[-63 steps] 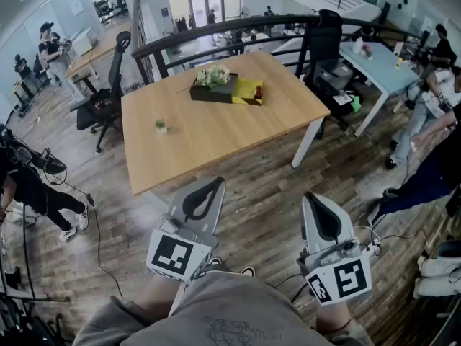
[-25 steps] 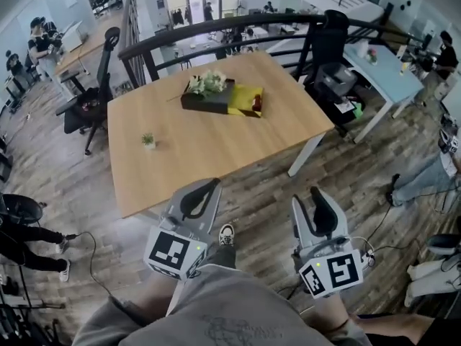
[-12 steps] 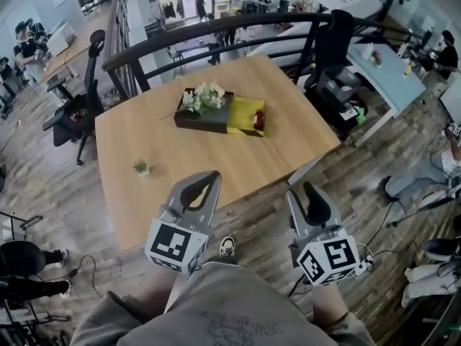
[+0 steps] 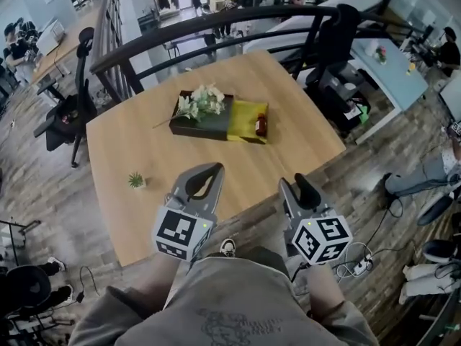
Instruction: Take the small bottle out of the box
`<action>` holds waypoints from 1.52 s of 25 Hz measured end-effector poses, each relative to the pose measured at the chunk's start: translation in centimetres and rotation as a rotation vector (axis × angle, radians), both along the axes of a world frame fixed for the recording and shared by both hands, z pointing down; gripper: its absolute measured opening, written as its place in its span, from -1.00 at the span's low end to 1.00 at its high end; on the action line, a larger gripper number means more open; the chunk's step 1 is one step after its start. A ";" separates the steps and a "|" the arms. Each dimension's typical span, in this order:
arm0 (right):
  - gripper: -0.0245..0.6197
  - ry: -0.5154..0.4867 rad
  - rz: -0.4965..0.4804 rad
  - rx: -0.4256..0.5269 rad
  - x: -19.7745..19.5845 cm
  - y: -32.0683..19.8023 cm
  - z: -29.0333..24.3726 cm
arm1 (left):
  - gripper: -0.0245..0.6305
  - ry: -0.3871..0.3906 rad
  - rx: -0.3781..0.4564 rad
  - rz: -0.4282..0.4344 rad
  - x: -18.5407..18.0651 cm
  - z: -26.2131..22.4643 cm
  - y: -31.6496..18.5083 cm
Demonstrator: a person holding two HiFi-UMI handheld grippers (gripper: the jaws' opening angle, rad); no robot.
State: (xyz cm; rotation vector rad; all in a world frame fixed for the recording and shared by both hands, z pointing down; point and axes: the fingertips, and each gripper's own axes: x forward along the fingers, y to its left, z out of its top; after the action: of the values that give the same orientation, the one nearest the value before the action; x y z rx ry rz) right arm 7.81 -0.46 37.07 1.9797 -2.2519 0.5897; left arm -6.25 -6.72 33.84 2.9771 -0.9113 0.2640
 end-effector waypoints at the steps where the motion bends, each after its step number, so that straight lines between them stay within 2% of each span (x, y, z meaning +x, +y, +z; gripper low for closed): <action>1: -0.46 -0.007 -0.003 -0.015 0.1 -0.7 0.6 | -0.92 -0.002 -0.007 -0.001 0.2 0.3 -0.6; 10: -0.41 -0.074 -0.036 -0.127 2.3 -8.1 5.9 | -0.92 -0.032 -0.072 -0.035 2.9 3.9 -7.0; 23: -0.39 -0.101 -0.150 -0.313 8.0 -20.2 13.8 | -0.92 -0.094 -0.224 -0.185 8.5 9.6 -16.8; 31: -0.36 -0.102 -0.263 -0.421 9.4 -26.5 18.5 | -0.92 -0.141 -0.305 -0.294 11.5 13.4 -21.5; 38: -0.36 -0.090 -0.314 -0.504 9.9 -29.4 22.6 | -0.92 -0.168 -0.356 -0.355 12.2 16.4 -24.1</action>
State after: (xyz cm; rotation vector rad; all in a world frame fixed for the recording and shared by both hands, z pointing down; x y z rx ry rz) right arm 17.73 -29.90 59.63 1.3574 -2.1190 1.0884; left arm 5.93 -30.85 50.21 2.4477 -1.2368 0.5995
